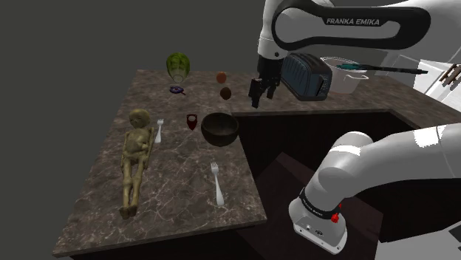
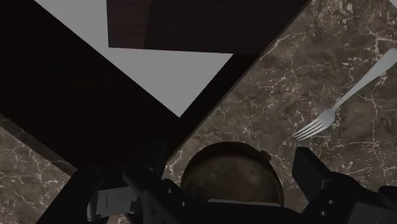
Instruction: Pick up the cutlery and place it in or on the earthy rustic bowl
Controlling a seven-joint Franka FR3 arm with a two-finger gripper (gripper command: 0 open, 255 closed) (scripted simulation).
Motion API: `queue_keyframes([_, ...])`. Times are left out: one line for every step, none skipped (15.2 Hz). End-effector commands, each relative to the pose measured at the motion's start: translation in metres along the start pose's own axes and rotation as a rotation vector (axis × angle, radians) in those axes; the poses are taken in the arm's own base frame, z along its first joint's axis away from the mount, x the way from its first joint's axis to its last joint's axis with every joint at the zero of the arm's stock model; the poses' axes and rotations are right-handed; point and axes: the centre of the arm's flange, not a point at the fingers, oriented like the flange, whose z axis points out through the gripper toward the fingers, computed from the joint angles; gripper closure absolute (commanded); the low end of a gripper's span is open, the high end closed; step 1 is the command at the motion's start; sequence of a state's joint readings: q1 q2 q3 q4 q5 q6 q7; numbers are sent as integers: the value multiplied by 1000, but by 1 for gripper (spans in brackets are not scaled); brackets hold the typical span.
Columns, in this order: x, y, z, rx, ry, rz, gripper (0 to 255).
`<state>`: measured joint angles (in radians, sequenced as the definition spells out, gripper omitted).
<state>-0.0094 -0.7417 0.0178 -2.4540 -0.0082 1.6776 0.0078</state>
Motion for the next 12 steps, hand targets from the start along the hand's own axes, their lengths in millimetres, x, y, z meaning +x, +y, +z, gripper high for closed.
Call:
queue_keyframes([0, 0, 0, 0, 0, 0, 0])
queue_keyframes([-2, -8, 9, 4, -5, 26, 0])
queue_keyframes([-3, -17, 19, 7, -10, 51, 0])
queue_keyframes([-4, -26, 28, 11, -14, 77, 0])
queue_keyframes([-5, -34, 37, 15, -19, 102, 0])
queue_keyframes([-6, -43, 46, 18, -24, 128, 0])
queue_keyframes([-7, -52, 55, 22, -29, 153, 0])
queue_keyframes([-7, -61, 64, 26, -34, 179, 0])
queue_keyframes([-8, -70, 73, 29, -38, 204, 0])
queue_keyframes([-8, -79, 83, 33, -43, 230, 0])
queue_keyframes([-8, -88, 92, 37, -48, 256, 0])
queue_keyframes([-7, -97, 100, 40, -53, 281, 0])
